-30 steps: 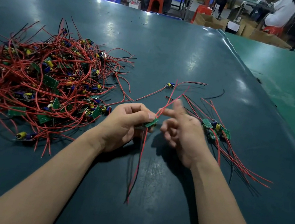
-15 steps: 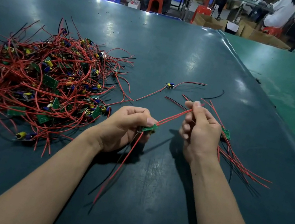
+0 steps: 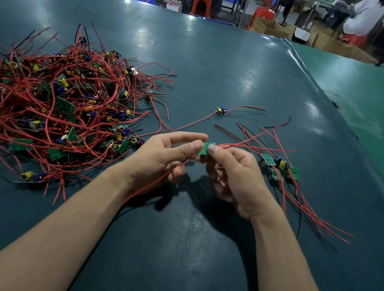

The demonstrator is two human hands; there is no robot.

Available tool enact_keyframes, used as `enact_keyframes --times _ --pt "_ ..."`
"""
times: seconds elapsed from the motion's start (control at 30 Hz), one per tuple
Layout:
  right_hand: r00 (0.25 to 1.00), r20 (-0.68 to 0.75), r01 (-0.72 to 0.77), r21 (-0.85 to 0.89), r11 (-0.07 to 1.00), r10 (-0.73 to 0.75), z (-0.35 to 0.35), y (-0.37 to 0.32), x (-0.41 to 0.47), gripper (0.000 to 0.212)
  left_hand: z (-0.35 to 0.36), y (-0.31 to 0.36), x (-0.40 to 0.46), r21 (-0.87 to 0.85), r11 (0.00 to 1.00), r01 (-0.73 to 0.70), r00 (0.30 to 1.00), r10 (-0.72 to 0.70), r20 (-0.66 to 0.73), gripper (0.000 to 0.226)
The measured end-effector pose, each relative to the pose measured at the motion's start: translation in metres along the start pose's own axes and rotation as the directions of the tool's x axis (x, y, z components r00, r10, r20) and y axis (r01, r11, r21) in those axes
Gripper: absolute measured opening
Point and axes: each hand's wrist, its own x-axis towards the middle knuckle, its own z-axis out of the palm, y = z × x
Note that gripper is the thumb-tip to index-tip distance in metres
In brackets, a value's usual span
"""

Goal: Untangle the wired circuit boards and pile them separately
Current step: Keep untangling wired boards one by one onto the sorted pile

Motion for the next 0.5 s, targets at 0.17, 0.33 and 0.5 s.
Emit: enact_keyframes --times 0.17,0.33,0.5 --pt "0.893 -0.431 0.225 0.179 0.958 -0.129 -0.008 -0.01 0.002 0.034 -0.007 0.012 0.001 -0.238 0.971 -0.031 0.997 0.013 -0.078 0.033" --pt "0.695 -0.717 0.377 0.301 0.876 -0.052 -0.015 -0.01 0.005 0.029 -0.01 0.012 0.006 -0.36 0.926 -0.113 0.965 0.015 -0.262 0.023" --pt "0.774 -0.599 0.258 0.596 0.76 0.207 -0.013 -0.002 0.004 0.034 0.0 0.007 0.002 -0.166 0.986 -0.035 0.986 0.006 -0.168 0.036"
